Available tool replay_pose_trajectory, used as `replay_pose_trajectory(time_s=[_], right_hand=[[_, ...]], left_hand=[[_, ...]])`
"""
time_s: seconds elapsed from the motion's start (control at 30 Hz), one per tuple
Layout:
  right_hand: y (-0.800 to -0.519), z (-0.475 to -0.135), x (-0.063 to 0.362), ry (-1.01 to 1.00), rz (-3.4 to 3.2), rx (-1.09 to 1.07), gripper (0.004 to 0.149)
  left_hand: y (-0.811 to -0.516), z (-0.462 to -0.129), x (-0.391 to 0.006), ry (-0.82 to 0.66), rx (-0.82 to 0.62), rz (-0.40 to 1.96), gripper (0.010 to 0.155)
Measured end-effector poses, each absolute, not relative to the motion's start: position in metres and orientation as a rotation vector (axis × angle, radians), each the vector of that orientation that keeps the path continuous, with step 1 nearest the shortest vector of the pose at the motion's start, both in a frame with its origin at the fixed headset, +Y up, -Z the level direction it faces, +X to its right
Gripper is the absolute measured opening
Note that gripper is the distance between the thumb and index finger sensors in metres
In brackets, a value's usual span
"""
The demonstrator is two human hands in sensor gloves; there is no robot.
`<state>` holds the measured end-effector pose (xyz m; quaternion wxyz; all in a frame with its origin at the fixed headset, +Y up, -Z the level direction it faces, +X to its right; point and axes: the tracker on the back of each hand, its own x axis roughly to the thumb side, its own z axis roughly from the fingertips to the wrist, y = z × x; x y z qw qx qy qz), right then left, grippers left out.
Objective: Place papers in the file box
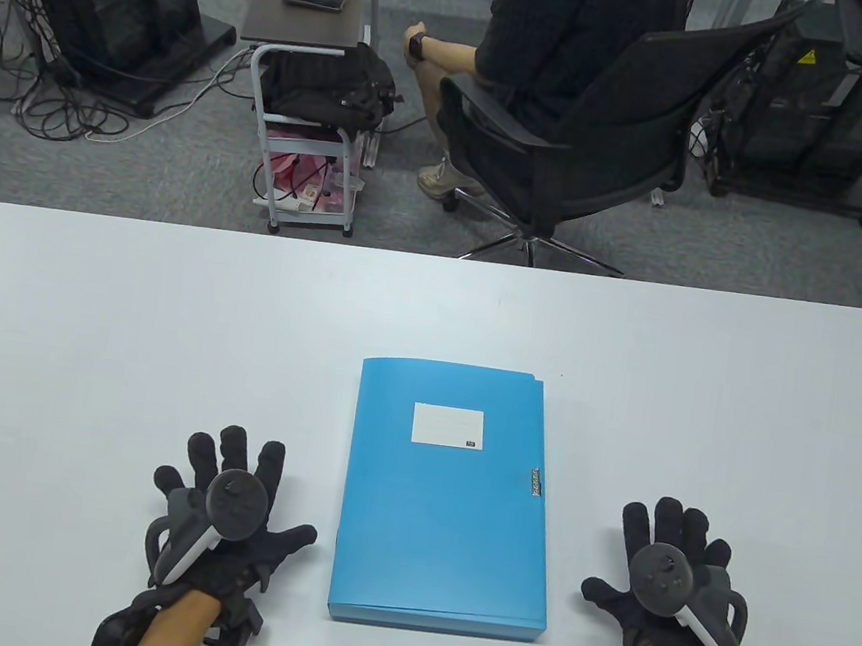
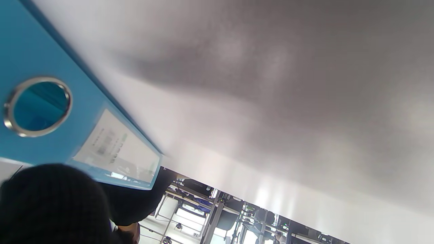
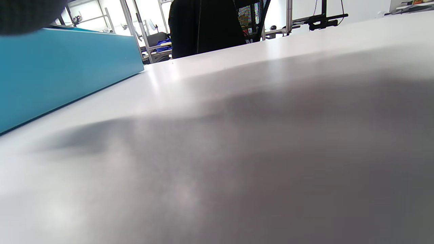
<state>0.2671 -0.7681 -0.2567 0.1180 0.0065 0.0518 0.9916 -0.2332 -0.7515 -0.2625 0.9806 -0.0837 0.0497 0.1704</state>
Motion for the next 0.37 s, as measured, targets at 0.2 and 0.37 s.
replay_pose_trajectory(time_s=[0.2,0.37], right_hand=[[-0.7643,-0.2546,0.2700,0.134,2.887,0.030,0.097],[-0.7617,-0.2543,0.2691,0.110,2.860,0.027,0.096]], left_hand=[[-0.7486,-0.2627,-0.2403,0.123,-0.176,0.396,0.104],[-0.7475,-0.2615,-0.2423,0.114,-0.177,0.406,0.104]])
